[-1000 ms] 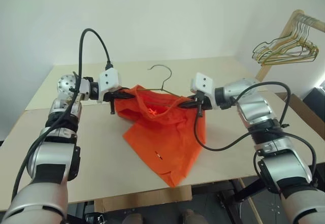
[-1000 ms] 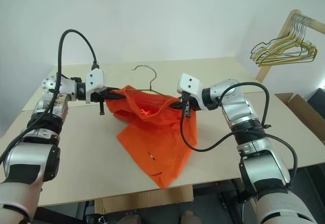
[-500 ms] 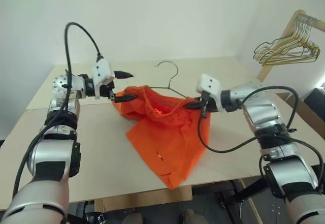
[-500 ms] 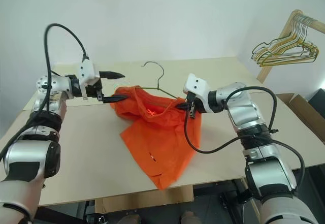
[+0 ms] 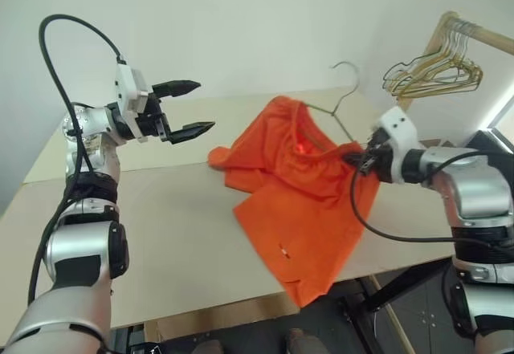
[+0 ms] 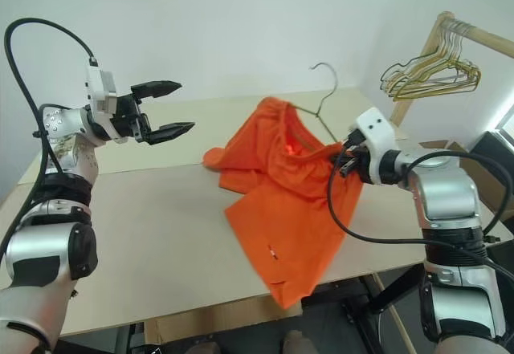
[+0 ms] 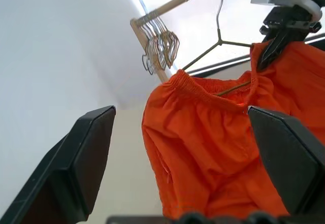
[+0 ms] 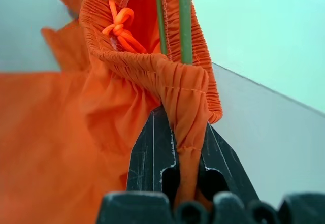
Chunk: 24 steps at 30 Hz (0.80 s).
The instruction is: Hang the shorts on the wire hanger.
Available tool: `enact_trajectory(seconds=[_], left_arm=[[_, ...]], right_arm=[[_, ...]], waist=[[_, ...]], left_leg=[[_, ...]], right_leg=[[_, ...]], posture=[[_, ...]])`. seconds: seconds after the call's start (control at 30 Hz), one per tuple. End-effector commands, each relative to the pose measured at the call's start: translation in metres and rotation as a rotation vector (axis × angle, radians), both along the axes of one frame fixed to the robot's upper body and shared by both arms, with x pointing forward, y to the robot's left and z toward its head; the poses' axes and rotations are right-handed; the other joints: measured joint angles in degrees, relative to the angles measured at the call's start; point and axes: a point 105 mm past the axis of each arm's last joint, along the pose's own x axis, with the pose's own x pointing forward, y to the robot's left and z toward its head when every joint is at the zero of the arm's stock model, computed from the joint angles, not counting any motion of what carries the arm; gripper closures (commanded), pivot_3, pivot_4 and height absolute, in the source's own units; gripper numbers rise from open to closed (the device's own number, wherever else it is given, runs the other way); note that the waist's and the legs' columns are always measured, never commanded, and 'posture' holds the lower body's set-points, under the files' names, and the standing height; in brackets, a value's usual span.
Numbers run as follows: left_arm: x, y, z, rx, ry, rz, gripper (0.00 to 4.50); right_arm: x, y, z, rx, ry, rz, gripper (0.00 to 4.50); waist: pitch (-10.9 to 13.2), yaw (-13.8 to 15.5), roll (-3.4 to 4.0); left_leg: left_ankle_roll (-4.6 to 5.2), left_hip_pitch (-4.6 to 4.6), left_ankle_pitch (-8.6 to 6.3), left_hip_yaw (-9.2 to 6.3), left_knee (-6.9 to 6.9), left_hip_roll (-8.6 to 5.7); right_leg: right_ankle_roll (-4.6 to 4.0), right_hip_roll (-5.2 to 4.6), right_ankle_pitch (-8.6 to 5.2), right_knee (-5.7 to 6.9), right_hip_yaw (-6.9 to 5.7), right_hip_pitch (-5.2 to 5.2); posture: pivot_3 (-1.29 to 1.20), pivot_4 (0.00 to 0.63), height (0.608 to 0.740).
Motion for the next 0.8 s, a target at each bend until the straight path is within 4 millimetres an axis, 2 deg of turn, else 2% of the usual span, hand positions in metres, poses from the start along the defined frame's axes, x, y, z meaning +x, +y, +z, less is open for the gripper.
enact_trajectory(seconds=[0.03, 0.17, 0.3, 0.5, 0.7, 0.8], left_arm=[[-0.015, -0.006, 0.022, -0.051, -0.069, -0.059, 0.00], [-0.021, -0.017, 0.022, -0.124, -0.051, -0.059, 0.00], [-0.017, -0.029, 0.011, -0.138, -0.029, -0.005, 0.00], [-0.023, -0.039, 0.003, -0.144, -0.010, 0.002, 0.00], [-0.027, -0.034, -0.005, -0.121, 0.011, 0.033, 0.00], [-0.028, -0.034, -0.009, -0.109, 0.021, 0.040, 0.00]], right_arm=[[-0.002, -0.031, 0.013, 0.018, 0.030, -0.220, 4.49], [0.001, -0.068, 0.018, 0.034, 0.050, -0.509, 4.49], [0.004, -0.091, 0.029, 0.069, 0.036, -0.740, 4.49], [0.009, -0.116, 0.043, 0.119, 0.000, -0.991, 4.49], [0.017, -0.150, 0.062, 0.168, -0.056, -1.213, 4.49], [0.024, -0.161, 0.069, 0.202, -0.079, -1.265, 4.49]], waist=[[0.00, -0.61, 0.01], [-0.04, -1.44, 0.11], [-0.22, -2.30, 0.48], [-0.25, -3.71, 0.55], [-0.22, -4.48, 0.70], [-0.16, -5.41, 0.82]], left_leg=[[0.00, -0.01, 0.00, -0.01, 0.01, 0.01], [0.00, 0.08, 0.00, -0.13, 0.03, 0.01], [0.00, 0.20, 0.00, -0.25, 0.05, -0.04], [0.00, 0.33, 0.00, -0.24, 0.02, -0.04], [0.01, 0.50, 0.00, 0.04, -0.15, -0.10], [0.01, 0.63, 0.00, 0.18, -0.23, -0.14]], right_leg=[[0.00, 0.00, 0.00, 0.01, 0.00, 0.00], [0.00, -0.01, 0.00, -0.01, 0.10, 0.00], [0.04, -0.05, 0.02, 0.02, 0.28, 0.06], [0.05, -0.02, 0.04, 0.04, 0.42, 0.11], [0.16, -0.04, 0.09, -0.04, 0.82, 0.12], [0.21, -0.03, 0.11, -0.08, 0.99, 0.17]], posture=[[-0.14, 0.000, 0.740], [-0.15, 0.000, 0.740], [-0.15, 0.000, 0.740], [-0.14, 0.000, 0.740], [-0.13, 0.000, 0.740], [-0.13, 0.000, 0.740]])
